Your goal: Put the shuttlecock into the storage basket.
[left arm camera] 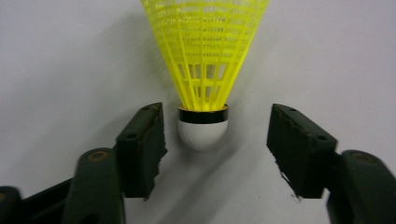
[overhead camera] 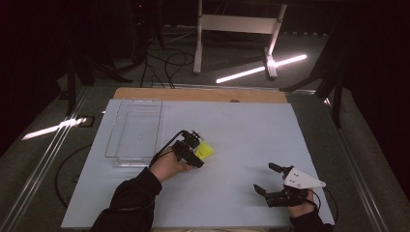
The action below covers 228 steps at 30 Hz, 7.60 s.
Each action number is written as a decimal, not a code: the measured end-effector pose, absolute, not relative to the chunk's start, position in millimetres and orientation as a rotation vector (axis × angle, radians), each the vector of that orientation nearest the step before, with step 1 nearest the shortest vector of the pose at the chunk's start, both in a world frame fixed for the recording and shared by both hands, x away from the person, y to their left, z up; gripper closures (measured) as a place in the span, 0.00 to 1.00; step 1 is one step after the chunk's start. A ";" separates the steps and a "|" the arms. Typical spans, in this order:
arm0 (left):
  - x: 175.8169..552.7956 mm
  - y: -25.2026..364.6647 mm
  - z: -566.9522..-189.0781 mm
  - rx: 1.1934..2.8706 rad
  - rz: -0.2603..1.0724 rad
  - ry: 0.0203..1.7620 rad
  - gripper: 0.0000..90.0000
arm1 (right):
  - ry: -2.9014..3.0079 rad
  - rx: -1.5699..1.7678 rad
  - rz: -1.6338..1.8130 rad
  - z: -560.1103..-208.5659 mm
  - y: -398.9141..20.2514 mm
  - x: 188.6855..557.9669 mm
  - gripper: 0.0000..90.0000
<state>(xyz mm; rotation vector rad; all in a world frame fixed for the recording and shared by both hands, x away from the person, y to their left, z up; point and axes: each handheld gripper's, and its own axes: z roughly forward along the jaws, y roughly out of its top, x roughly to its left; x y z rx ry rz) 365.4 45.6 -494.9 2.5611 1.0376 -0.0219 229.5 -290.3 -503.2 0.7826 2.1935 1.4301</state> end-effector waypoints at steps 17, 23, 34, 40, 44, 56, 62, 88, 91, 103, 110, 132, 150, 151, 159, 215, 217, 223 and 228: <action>374.7 37.7 -502.8 2.654 -0.046 1.014 0.64 | 2.197 0.770 1.426 -502.9 -289.7 229.5 0.10; 377.1 39.1 -502.9 2.662 -0.045 1.006 0.71 | 2.198 0.771 1.427 -502.7 -289.7 229.2 0.10; 376.8 35.1 -495.9 2.718 -0.027 0.930 0.73 | 2.199 0.771 1.428 -502.9 -289.6 229.3 0.10; 374.9 38.3 -486.4 2.738 -0.059 0.879 0.73 | 2.200 0.774 1.427 -502.9 -289.1 229.3 0.10; 372.6 40.2 -480.5 2.732 -0.097 0.854 0.73 | 2.197 0.773 1.429 -502.9 -289.7 229.6 0.10; 369.1 47.4 -464.3 2.715 -0.178 0.808 0.73 | 2.199 0.776 1.424 -503.6 -289.2 230.0 0.10; 369.3 58.9 -448.5 2.728 -0.138 0.811 0.73 | 2.200 0.778 1.425 -503.6 -289.5 230.1 0.10; 359.4 98.2 -402.9 2.693 -0.109 0.810 0.73 | 2.202 0.778 1.426 -503.3 -289.3 229.5 0.10; 357.8 100.4 -398.9 2.693 -0.099 0.811 0.73 | 2.201 0.777 1.428 -503.1 -289.2 229.4 0.10; 349.2 112.1 -380.0 2.682 -0.067 0.793 0.73 | 2.202 0.778 1.424 -503.7 -288.9 229.9 0.10; 349.0 125.2 -365.9 2.656 -0.028 0.814 0.73 | 2.203 0.769 1.423 -503.8 -288.4 230.0 0.10; 350.7 193.0 -333.2 2.504 0.093 0.983 0.73 | 2.209 0.773 1.419 -504.7 -286.8 230.9 0.10; 343.6 247.7 -327.3 2.426 0.180 1.160 0.73 | 2.212 0.770 1.417 -505.0 -286.1 231.2 0.10; 343.3 248.6 -327.1 2.428 0.181 1.159 0.73 | 2.212 0.770 1.417 -505.0 -286.0 231.2 0.10; 341.3 261.8 -331.2 2.387 0.240 1.252 0.73 | 2.213 0.771 1.414 -505.1 -286.0 231.2 0.10; 355.2 283.6 -437.4 2.484 0.177 1.359 0.73 | 2.226 0.767 1.414 -505.9 -285.6 231.7 0.10; 356.8 282.4 -438.2 2.507 0.168 1.350 0.73 | 2.227 0.767 1.414 -505.9 -285.6 231.7 0.10; 360.0 279.7 -439.3 2.534 0.157 1.357 0.73 | 2.225 0.770 1.415 -505.9 -285.8 231.7 0.10; 363.6 276.7 -438.4 2.571 0.155 1.357 0.73 | 2.226 0.769 1.415 -505.8 -285.8 231.5 0.10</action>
